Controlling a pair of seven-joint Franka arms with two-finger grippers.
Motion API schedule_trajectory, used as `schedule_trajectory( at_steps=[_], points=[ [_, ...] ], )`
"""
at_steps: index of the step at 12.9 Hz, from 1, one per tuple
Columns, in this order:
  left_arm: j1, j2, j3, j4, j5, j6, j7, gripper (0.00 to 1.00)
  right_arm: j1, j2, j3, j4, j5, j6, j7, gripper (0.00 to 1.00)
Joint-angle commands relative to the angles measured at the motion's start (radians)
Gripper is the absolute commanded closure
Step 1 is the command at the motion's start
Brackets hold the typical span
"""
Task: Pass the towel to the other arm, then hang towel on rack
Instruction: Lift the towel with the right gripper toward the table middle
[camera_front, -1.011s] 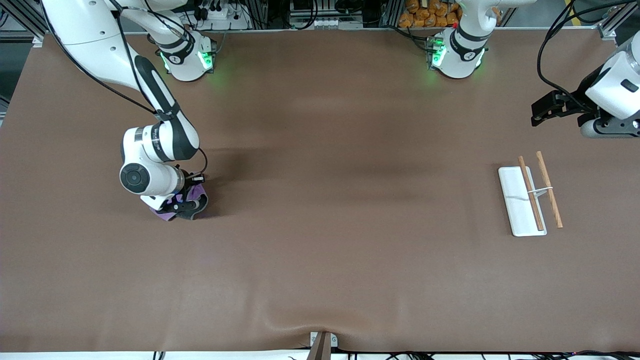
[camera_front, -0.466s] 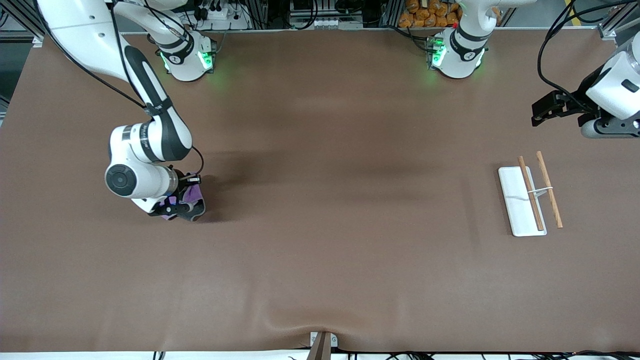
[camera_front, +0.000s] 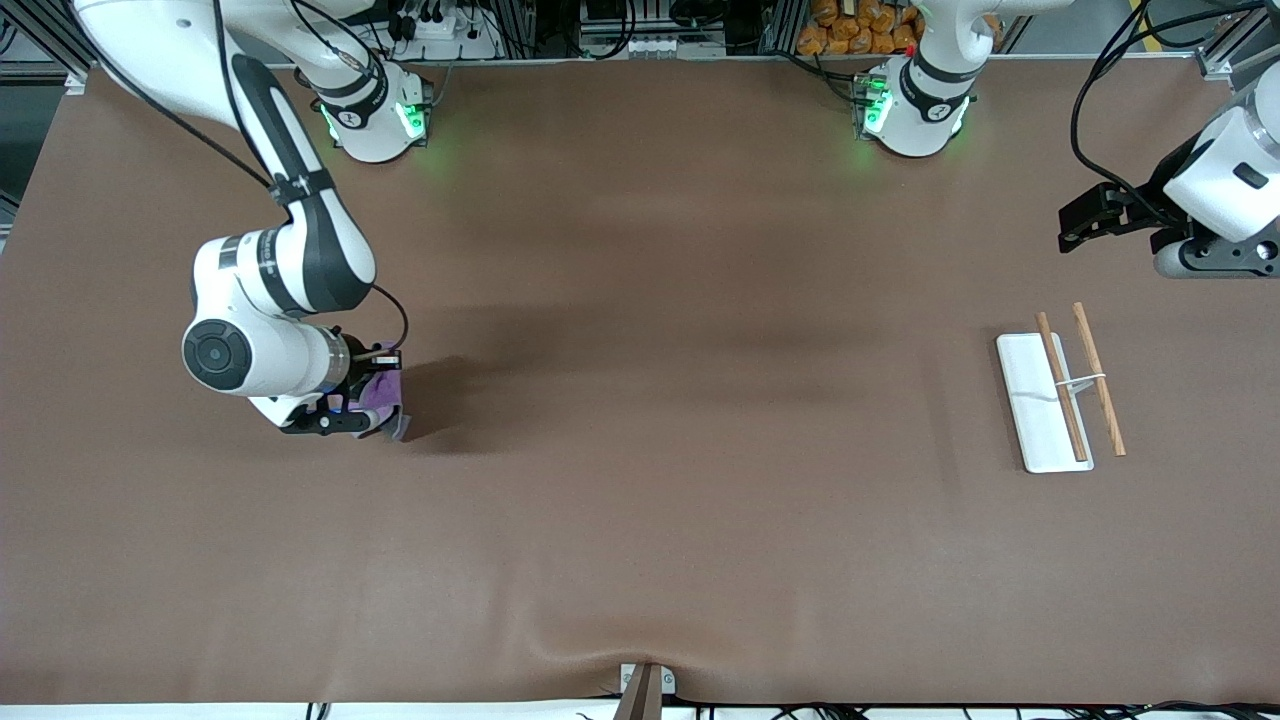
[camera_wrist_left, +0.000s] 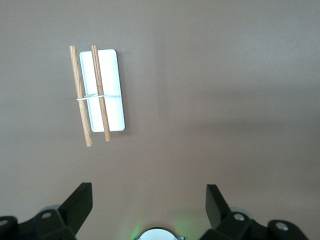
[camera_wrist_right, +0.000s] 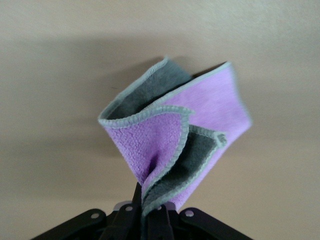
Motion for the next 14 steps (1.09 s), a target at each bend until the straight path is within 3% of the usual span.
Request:
schedule_trajectory(
  at_steps=[1,5,9,12,14],
  points=[
    [0.002,-0.018,-0.04,-0.012,-0.012,0.004,-0.031,0.0,0.042,-0.003,-0.006,0.076,0.068,-0.057,0.09,1.0],
    [-0.006,-0.012,-0.058,-0.006,-0.014,0.008,-0.081,0.0,0.097,-0.003,-0.006,0.195,0.128,-0.126,0.285,1.0],
    [-0.012,-0.004,-0.132,0.02,-0.012,0.016,-0.21,0.0,0.172,0.004,-0.008,0.3,0.268,-0.145,0.498,1.0],
    [-0.02,0.014,-0.169,0.023,-0.015,0.018,-0.265,0.0,0.255,0.014,-0.006,0.343,0.28,-0.114,0.677,1.0],
    [-0.028,0.022,-0.199,0.025,-0.082,0.019,-0.374,0.0,0.295,0.016,-0.006,0.37,0.309,-0.107,0.757,1.0]
  ],
)
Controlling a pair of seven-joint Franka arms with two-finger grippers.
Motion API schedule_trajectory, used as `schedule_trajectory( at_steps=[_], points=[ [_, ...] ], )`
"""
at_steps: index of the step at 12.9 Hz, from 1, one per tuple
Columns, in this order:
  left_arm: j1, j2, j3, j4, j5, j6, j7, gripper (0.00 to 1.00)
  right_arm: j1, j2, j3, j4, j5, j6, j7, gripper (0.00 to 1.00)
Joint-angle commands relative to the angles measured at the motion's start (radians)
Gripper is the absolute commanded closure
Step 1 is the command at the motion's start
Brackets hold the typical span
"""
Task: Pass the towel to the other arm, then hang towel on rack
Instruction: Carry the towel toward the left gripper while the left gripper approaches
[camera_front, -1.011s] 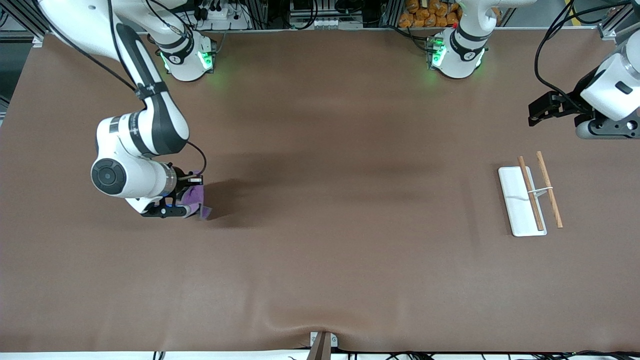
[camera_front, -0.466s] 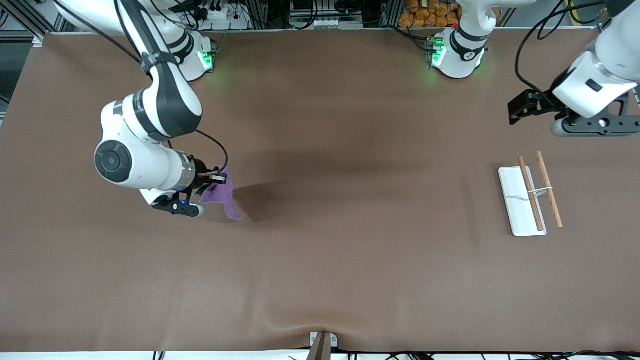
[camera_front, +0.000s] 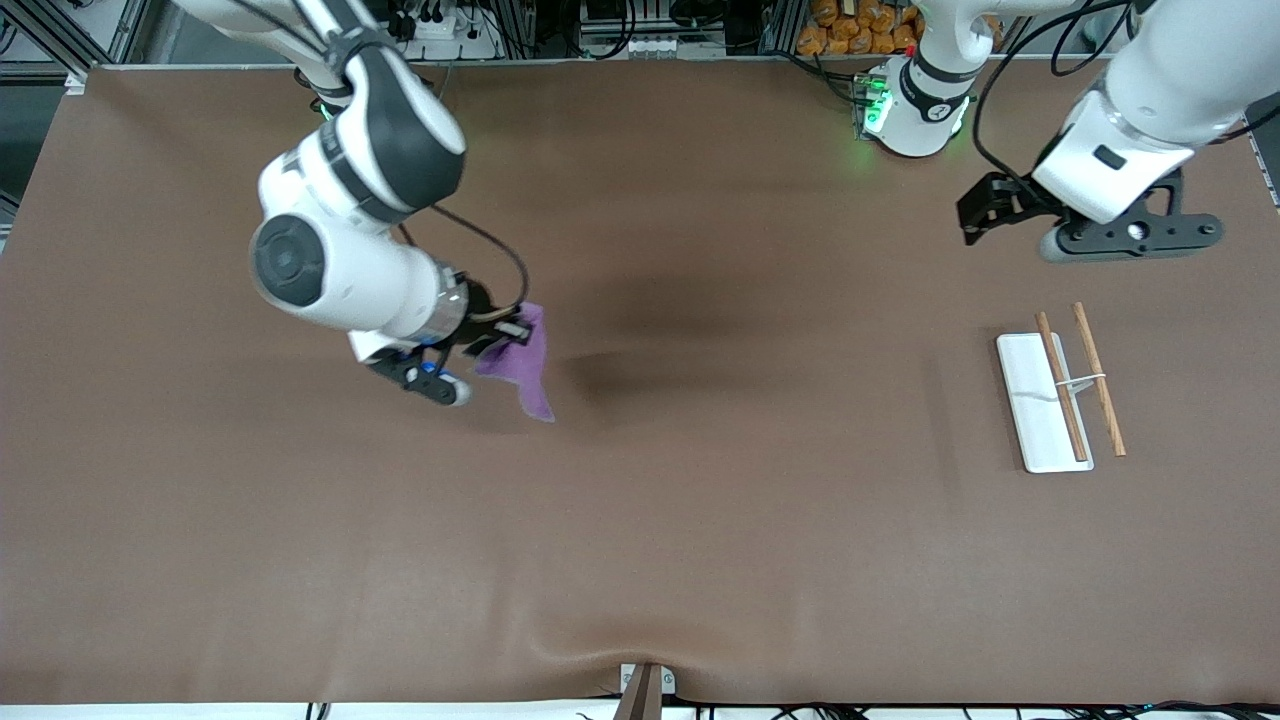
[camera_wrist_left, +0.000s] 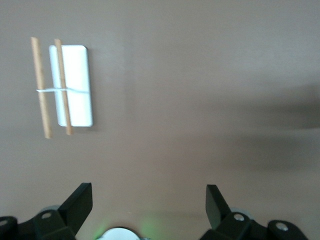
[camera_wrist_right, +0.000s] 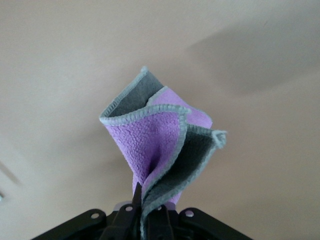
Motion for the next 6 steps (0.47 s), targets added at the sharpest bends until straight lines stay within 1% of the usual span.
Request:
schedule_trajectory(
  at_steps=[1,4,5,6],
  points=[
    [-0.005,0.016,-0.036,0.019,-0.097,0.015,-0.131,0.0,0.037,0.019,-0.009,0.063,0.079,-0.004,0.116,1.0],
    [-0.003,0.025,-0.048,0.014,-0.239,0.038,-0.203,0.0,0.082,0.018,-0.009,0.066,0.189,0.099,0.243,1.0],
    [-0.002,0.048,-0.048,0.011,-0.281,0.037,-0.205,0.0,0.114,0.018,-0.01,0.066,0.214,0.146,0.297,1.0],
    [-0.005,0.054,-0.048,0.011,-0.298,0.037,-0.206,0.0,0.141,0.018,-0.01,0.066,0.216,0.194,0.341,1.0]
  ],
)
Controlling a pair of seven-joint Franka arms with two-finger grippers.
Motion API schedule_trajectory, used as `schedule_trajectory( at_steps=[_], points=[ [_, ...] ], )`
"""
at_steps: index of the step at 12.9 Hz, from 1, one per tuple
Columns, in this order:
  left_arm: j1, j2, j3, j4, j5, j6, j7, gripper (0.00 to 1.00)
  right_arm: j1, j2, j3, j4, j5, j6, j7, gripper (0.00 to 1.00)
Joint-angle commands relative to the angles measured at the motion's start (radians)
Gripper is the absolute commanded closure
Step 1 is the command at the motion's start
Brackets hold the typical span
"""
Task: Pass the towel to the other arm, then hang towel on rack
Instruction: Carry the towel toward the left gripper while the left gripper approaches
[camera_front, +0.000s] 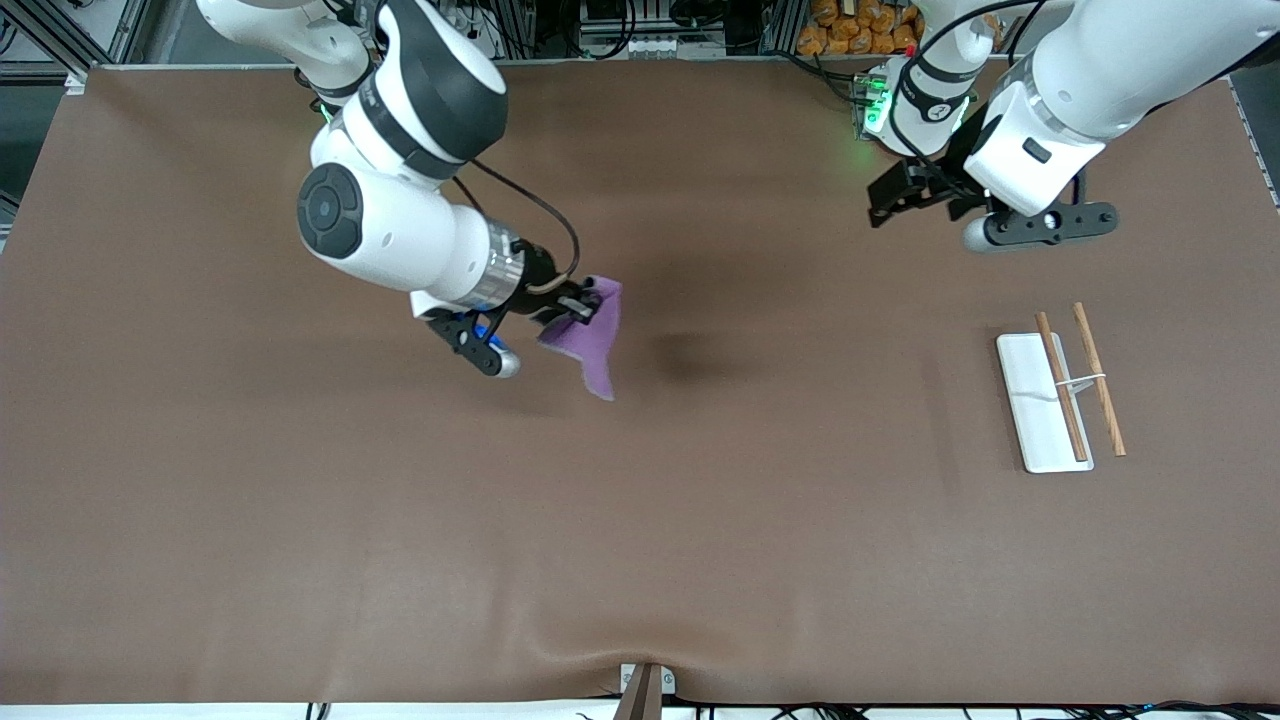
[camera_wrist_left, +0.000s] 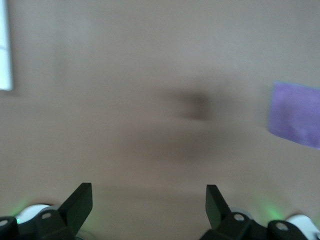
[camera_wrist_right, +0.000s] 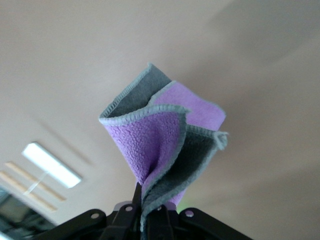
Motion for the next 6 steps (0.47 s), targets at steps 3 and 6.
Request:
schedule_trajectory(
  at_steps=[3,6],
  points=[
    [-0.02,0.075,-0.01,0.02,-0.132,0.032,-0.164,0.0,0.087,0.016,-0.008,0.028,0.045,0.124,0.198,1.0],
    [-0.028,0.096,-0.018,0.018,-0.236,0.072,-0.315,0.0,0.111,0.016,-0.01,0.028,0.139,0.215,0.252,1.0]
  ],
)
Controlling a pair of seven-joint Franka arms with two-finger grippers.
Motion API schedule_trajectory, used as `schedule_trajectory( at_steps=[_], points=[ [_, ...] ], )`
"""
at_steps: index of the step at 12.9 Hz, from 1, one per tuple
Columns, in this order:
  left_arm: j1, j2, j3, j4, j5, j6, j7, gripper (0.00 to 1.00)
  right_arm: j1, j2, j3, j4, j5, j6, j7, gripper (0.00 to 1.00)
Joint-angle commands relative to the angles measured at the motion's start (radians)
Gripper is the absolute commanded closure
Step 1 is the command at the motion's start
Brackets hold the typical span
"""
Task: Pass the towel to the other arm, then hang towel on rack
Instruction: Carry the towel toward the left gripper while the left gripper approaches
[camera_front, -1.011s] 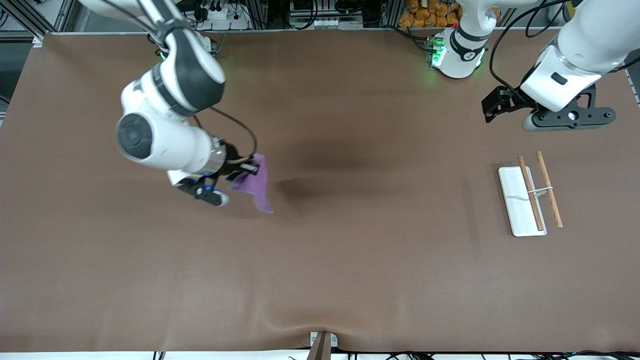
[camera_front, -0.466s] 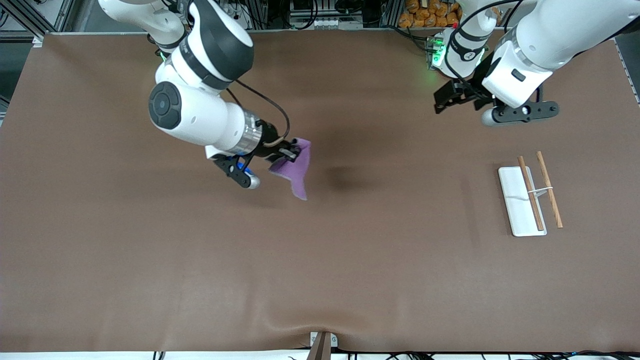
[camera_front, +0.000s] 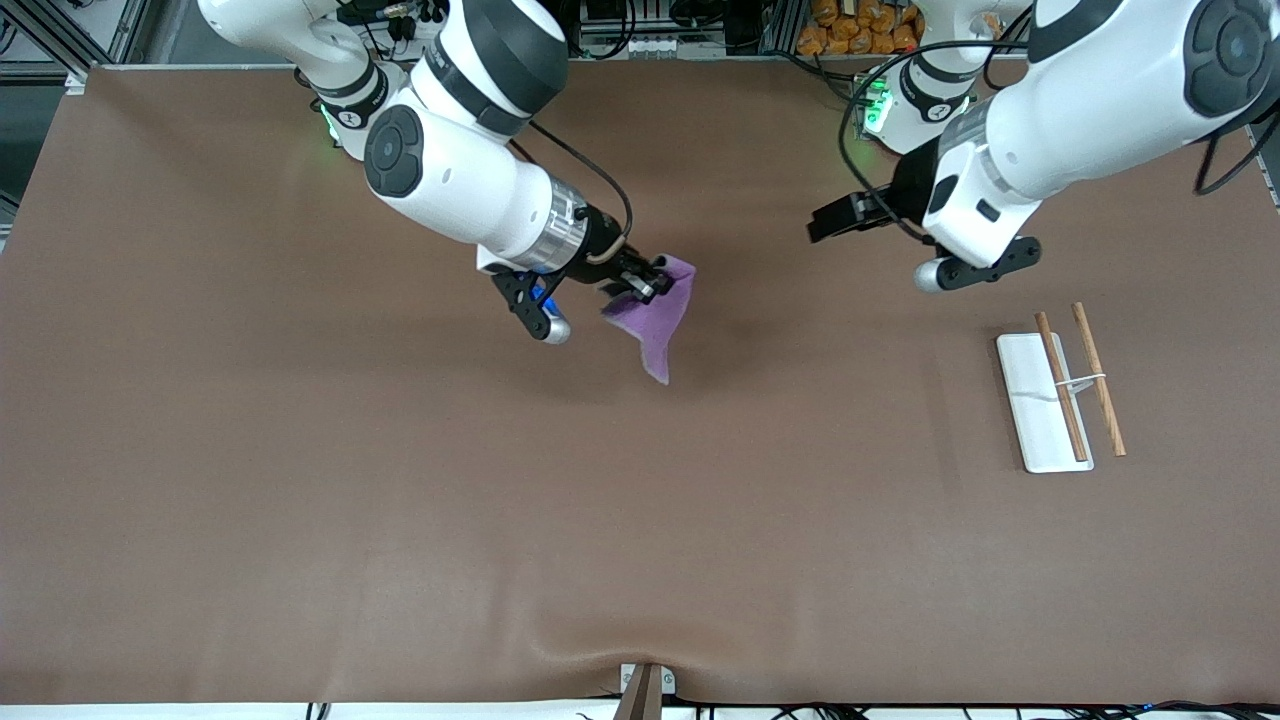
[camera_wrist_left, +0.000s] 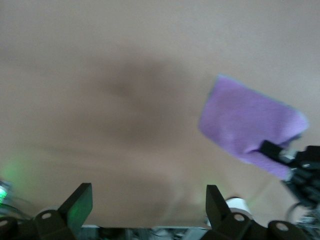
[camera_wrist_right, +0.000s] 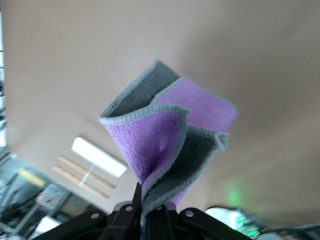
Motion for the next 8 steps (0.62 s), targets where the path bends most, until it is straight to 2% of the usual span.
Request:
schedule_trajectory(
  at_steps=[1,4,6,8],
  points=[
    [-0.005,0.019,-0.007,0.018,-0.085,0.012,-0.166,0.0,0.022,0.014,-0.008,0.028,0.054,0.043,0.044,1.0],
    [-0.035,0.047,-0.007,0.019,-0.134,0.03,-0.389,0.01,0.029,0.005,-0.008,0.024,0.115,0.086,0.082,1.0],
    [-0.038,0.053,-0.007,0.019,-0.216,0.09,-0.562,0.07,0.047,0.004,-0.008,0.024,0.135,0.101,0.123,1.0],
    [-0.047,0.075,-0.007,0.021,-0.23,0.136,-0.694,0.07,0.059,0.002,-0.008,0.019,0.144,0.129,0.133,1.0]
  ],
)
